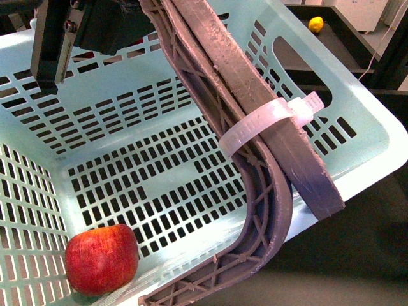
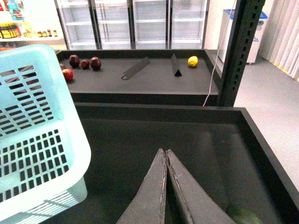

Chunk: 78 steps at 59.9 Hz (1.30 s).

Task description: Pick apple with right arm and hold basket with left

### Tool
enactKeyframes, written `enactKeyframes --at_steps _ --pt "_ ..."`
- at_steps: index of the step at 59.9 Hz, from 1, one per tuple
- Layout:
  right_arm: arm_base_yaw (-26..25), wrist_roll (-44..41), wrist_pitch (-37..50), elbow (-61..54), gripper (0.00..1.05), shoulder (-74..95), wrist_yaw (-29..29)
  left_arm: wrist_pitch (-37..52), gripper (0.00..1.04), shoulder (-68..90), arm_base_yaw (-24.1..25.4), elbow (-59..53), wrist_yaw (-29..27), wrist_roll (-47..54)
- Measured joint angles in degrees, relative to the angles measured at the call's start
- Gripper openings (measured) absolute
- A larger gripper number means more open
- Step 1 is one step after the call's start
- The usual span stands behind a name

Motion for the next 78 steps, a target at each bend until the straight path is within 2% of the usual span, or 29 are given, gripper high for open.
enactKeyframes --at_steps 18,26,39,64,71,78 --pt "0.00 0.00 -3.93 0.00 0.02 -3.96 0.00 0.00 0.15 0.00 0.00 0.00 0.00 0.00" --pt "0.00 0.00 -13.51 0.00 0.02 -12.41 0.07 0.02 0.15 0.00 0.00 0.00 0.02 0.00" --pt "0.00 -0.04 -14.05 0.00 0.03 -13.75 0.11 0.02 0.15 0.00 0.00 0.00 -0.04 -0.13" --pt "0.00 -0.02 -14.05 0.00 0.69 -13.79 0.09 0.02 0.15 0.00 0.00 0.00 -0.04 0.00" --pt "0.00 -0.02 -14.05 0.00 0.96 -13.79 0.09 0.02 0.15 0.00 0.00 0.00 -0.09 0.00" --pt "0.00 -0.02 -14.05 0.00 0.96 -13.79 0.09 0.02 0.15 0.00 0.00 0.00 -0.02 -0.02"
